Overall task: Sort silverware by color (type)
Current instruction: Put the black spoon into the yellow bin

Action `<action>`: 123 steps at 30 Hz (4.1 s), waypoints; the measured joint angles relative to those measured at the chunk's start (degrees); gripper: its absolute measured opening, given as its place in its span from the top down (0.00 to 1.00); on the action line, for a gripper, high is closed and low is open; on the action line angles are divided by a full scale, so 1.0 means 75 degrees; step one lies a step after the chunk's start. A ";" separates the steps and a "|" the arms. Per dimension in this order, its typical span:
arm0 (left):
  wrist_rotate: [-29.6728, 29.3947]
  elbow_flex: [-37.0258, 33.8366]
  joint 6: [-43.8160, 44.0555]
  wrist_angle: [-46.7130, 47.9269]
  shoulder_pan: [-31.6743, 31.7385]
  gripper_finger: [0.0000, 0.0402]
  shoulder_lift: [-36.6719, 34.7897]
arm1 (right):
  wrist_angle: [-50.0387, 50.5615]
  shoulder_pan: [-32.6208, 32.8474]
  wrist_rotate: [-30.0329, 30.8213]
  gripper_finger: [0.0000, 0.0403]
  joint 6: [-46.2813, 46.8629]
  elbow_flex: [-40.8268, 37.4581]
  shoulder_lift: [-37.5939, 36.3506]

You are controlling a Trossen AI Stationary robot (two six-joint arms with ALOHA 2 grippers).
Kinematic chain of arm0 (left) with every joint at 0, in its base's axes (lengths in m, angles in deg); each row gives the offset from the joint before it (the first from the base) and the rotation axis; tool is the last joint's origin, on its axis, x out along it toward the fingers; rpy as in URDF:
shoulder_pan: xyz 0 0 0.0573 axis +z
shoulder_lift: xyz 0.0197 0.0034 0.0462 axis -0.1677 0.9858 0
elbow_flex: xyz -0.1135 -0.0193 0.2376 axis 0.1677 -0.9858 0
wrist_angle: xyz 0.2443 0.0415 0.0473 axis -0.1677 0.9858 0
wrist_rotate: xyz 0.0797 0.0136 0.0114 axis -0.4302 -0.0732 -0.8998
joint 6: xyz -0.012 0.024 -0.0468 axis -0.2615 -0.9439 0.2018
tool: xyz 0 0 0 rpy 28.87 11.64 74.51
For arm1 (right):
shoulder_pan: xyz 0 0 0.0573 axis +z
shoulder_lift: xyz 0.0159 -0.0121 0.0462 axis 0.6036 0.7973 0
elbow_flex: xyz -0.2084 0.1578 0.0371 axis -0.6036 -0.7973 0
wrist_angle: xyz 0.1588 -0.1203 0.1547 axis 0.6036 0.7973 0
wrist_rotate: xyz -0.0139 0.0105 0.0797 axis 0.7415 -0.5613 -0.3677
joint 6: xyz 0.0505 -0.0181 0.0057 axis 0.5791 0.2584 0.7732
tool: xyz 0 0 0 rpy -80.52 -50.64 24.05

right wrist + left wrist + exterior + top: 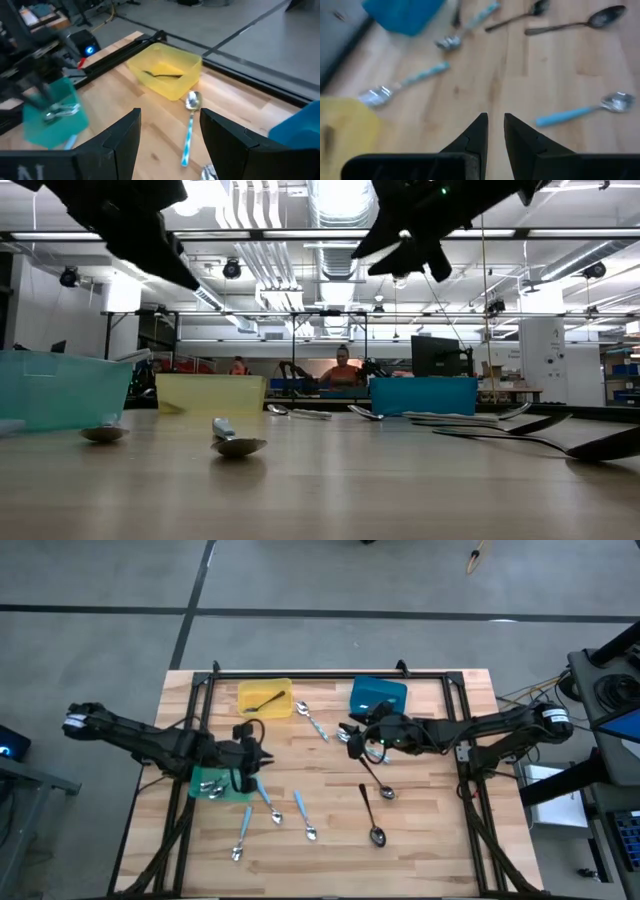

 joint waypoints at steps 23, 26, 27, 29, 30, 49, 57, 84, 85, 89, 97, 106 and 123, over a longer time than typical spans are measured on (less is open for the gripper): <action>0.1928 -0.0542 -0.4162 -0.2736 0.2960 0.90 -0.0372 | 0.8401 -0.0032 -0.0265 0.52 0.1279 0.5617 0.3237; 0.1986 -0.0721 -0.4084 -0.2845 0.3093 0.90 -0.0434 | 0.9365 -0.0135 -0.0545 0.52 0.1359 0.5953 0.3562; 0.1998 -0.0745 -0.4092 -0.2936 0.3115 0.90 -0.0437 | 0.9555 -0.0193 -0.0733 0.52 0.1355 0.6002 0.3618; 0.2005 -0.0749 -0.4179 -0.3095 0.3126 0.90 -0.0454 | 0.9828 -0.0289 -0.1226 0.52 0.1221 0.6021 0.3705; 0.2001 -0.0749 -0.4267 -0.3100 0.3132 0.90 -0.0466 | 0.9879 -0.0344 -0.1555 0.52 0.1162 0.5998 0.3720; 0.1183 -0.0691 -0.4608 -0.2790 0.3158 0.90 -0.0545 | 0.9970 -0.0275 -0.4353 0.52 0.2169 0.4954 0.3748; 0.1177 -0.0679 -0.4608 -0.2813 0.3158 0.90 -0.0519 | 0.9982 -0.0107 -0.4859 0.52 0.2680 0.4115 0.3759; 0.1177 -0.0682 -0.4722 -0.3157 0.3158 0.90 -0.0501 | 0.6897 0.0367 -0.3379 0.59 0.3354 0.2201 0.3762; 0.1180 -0.0682 -0.4722 -0.3157 0.3158 0.90 -0.0501 | 0.6720 0.0367 -0.3379 0.61 0.3354 0.2109 0.3762; 0.1180 -0.0682 -0.4722 -0.3157 0.3158 0.90 -0.0501 | 0.6338 0.0359 -0.3378 0.66 0.3433 0.1738 0.3762; 0.1180 -0.0688 -0.4721 -0.3157 0.3158 0.90 -0.0501 | 0.5819 0.0364 -0.3306 0.79 0.3489 0.1291 0.3712; 0.1183 -0.0691 -0.4721 -0.3198 0.3158 0.90 -0.0501 | 0.5873 0.0361 -0.3312 0.96 0.3221 0.1381 0.3667; 0.1186 -0.0691 -0.4719 -0.3222 0.3158 0.90 -0.0498 | 0.6169 0.0301 -0.2857 0.97 0.2519 0.2562 0.3348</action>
